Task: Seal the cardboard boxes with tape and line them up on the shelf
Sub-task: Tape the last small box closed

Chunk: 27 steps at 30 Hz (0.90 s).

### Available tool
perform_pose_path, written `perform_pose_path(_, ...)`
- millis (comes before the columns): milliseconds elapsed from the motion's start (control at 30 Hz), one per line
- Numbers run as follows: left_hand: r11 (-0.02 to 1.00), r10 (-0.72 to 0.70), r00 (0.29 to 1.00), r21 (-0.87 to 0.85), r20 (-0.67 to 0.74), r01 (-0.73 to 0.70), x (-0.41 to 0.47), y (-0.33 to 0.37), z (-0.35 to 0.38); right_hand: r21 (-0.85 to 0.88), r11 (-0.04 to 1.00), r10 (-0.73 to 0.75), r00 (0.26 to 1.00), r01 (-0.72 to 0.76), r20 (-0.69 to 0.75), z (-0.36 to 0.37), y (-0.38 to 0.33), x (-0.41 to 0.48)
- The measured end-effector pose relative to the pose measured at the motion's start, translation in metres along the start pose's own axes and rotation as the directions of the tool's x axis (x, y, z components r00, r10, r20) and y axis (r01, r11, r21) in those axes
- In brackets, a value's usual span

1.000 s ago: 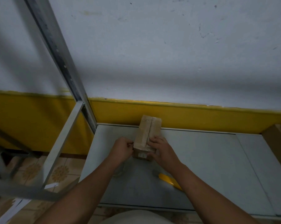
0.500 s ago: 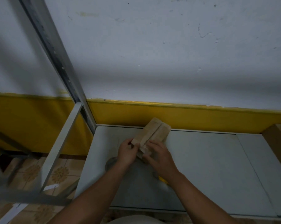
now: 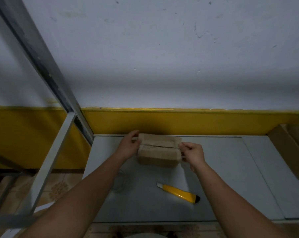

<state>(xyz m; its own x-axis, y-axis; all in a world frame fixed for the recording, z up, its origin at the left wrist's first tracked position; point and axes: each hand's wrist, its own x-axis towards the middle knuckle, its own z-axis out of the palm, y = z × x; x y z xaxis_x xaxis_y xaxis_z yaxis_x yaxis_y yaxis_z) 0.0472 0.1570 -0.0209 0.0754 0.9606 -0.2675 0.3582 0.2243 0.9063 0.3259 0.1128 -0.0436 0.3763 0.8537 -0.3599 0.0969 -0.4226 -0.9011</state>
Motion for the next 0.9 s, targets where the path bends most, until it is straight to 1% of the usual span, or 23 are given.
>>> perform_pose_path(100, 0.995, -0.050, 0.996, -0.093, -0.072, 0.043, -0.004, -0.003, 0.011, 0.040, 0.999, 0.015, 0.993, -0.010, -0.119, 0.007, 0.019, -0.002)
perform_pose_path(200, 0.997, -0.067, 0.976, -0.048, -0.209, 0.058, -0.015, -0.019, 0.026, 0.107, 0.994, 0.028, 0.980, -0.007, -0.197, 0.018, 0.024, -0.012)
perform_pose_path(233, 0.995, -0.089, 0.968, -0.064, -0.233, 0.076, -0.020, -0.025, 0.033, 0.133, 0.991, 0.032, 0.979, -0.005, -0.202, 0.022, 0.022, -0.019)
perform_pose_path(267, 0.989, -0.124, 0.967, -0.101, -0.223, 0.104, -0.025, -0.029, 0.040, 0.162, 0.987, 0.040, 0.979, -0.008, -0.198, 0.027, 0.021, -0.024)
perform_pose_path(333, 0.969, -0.175, 0.977, -0.200, -0.119, 0.149, -0.035, -0.033, 0.054, 0.222, 0.975, 0.048, 0.989, -0.016, -0.138, 0.039, 0.021, -0.033)
perform_pose_path(400, 0.966, -0.105, 0.994, -0.242, -0.040, 0.092, -0.042, -0.033, 0.065, 0.290, 0.955, 0.073, 0.997, -0.062, -0.027, 0.050, 0.026, -0.038)
perform_pose_path(433, 0.967, -0.054, 0.998, -0.252, -0.035, 0.043, -0.044, -0.032, 0.066, 0.290, 0.953, 0.088, 0.996, -0.089, 0.019, 0.053, 0.028, -0.040)
perform_pose_path(500, 0.967, -0.007, 0.998, -0.255, -0.055, -0.007, -0.045, -0.029, 0.064, 0.226, 0.969, 0.082, 0.993, -0.099, 0.085, 0.057, 0.029, -0.045)
perform_pose_path(567, 0.968, 0.018, 0.998, -0.250, -0.068, -0.034, -0.042, -0.029, 0.056, 0.047, 0.999, 0.006, 0.995, -0.010, 0.100, 0.057, 0.034, -0.043)
perform_pose_path(600, 0.969, 0.037, 0.997, -0.241, -0.065, -0.052, -0.042, -0.029, 0.052, -0.057, 0.997, -0.041, 0.994, 0.047, 0.103, 0.056, 0.036, -0.042)
perform_pose_path(667, 0.970, 0.062, 0.997, -0.233, -0.052, -0.073, -0.039, -0.033, 0.043, -0.207, 0.970, -0.106, 0.989, 0.127, 0.108, 0.053, 0.037, -0.042)
perform_pose_path(700, 0.967, 0.076, 0.996, -0.239, -0.042, -0.084, -0.040, -0.034, 0.039, -0.250, 0.957, -0.125, 0.986, 0.149, 0.108, 0.053, 0.036, -0.043)
perform_pose_path(800, 0.966, 0.132, 0.991, -0.224, 0.001, -0.128, -0.042, -0.034, 0.028, -0.287, 0.931, -0.194, 0.972, 0.225, 0.135, 0.051, 0.028, -0.049)
perform_pose_path(900, 0.977, 0.188, 0.976, -0.123, 0.106, -0.175, -0.042, -0.038, 0.020, -0.300, 0.910, -0.252, 0.957, 0.286, 0.146, 0.050, 0.023, -0.049)
